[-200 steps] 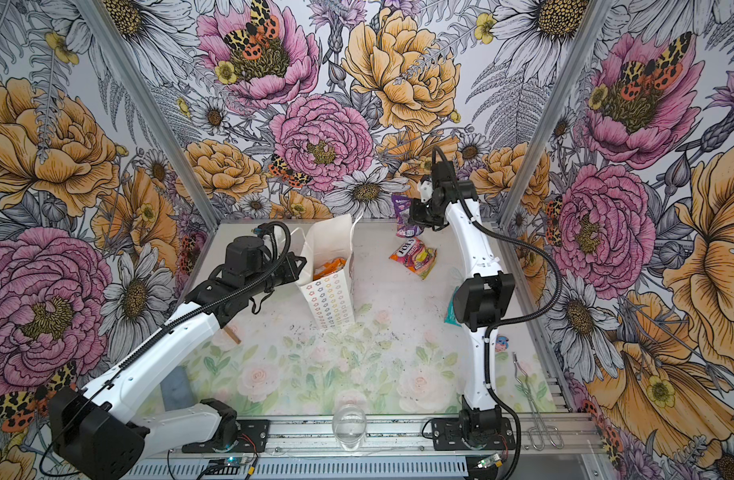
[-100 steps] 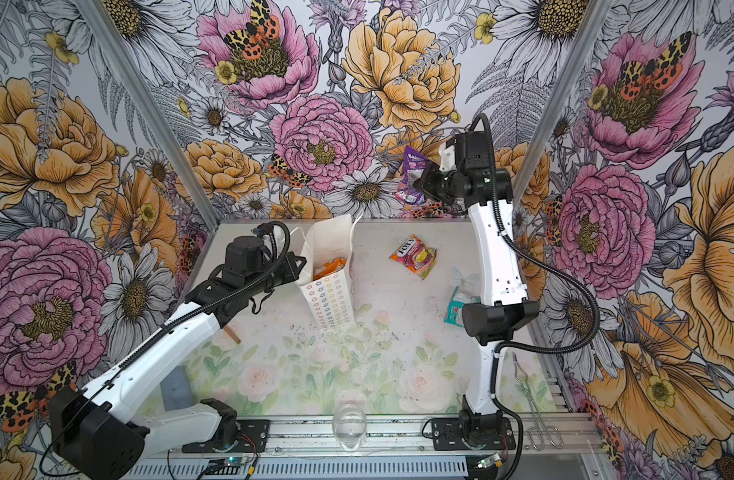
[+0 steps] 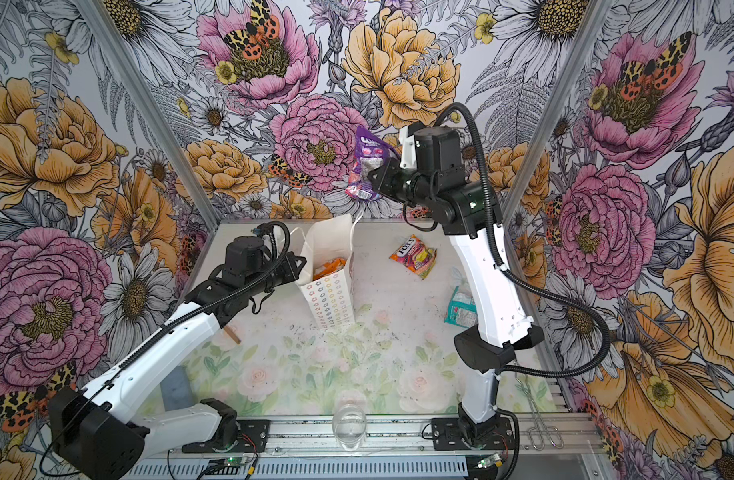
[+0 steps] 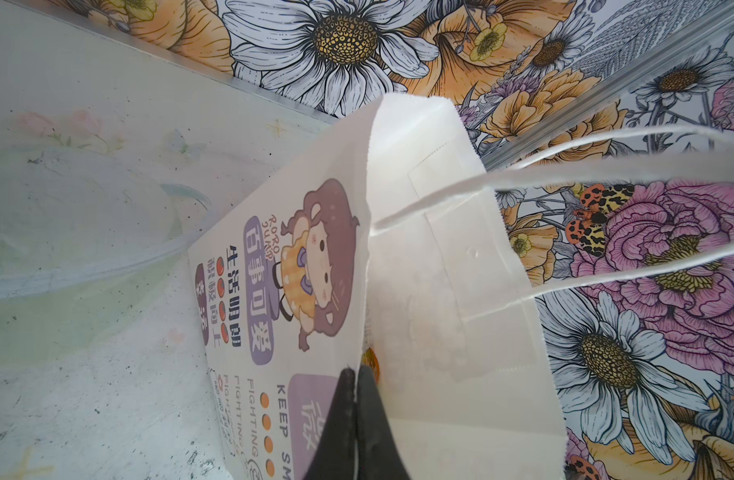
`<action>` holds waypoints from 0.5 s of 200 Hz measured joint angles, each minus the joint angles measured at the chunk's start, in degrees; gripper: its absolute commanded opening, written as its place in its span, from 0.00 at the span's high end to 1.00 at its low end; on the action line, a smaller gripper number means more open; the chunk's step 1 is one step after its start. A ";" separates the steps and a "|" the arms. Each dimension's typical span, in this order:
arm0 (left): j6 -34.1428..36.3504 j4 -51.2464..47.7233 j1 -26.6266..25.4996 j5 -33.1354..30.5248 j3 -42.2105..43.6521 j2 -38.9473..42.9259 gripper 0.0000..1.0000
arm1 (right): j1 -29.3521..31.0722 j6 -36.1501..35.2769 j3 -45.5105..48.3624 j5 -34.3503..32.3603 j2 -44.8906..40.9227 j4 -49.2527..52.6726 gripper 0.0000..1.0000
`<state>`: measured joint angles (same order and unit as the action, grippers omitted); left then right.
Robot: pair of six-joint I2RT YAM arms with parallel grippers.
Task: Place the snacks into the paper bag
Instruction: 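Lift the purple packet with the right gripper and carry it toward the bag, then lower the purple packet into the bag held by the left gripper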
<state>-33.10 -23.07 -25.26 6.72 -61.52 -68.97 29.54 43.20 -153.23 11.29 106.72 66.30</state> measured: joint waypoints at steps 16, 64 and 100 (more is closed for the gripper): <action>0.00 0.00 0.00 0.00 0.00 0.00 1.00 | 3.96 0.83 0.00 -1.66 0.00 -0.15 1.00; -0.02 0.02 0.00 0.00 0.00 0.00 1.00 | 13.51 1.49 0.00 -7.48 0.15 -1.14 1.00; -0.04 0.00 0.00 0.00 0.04 0.31 1.00 | 17.18 2.23 0.85 -10.78 1.42 -2.10 1.00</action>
<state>-33.15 -23.07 -25.26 6.72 -61.47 -68.66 46.72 45.43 -152.38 0.51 108.14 64.20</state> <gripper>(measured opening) 0.050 0.106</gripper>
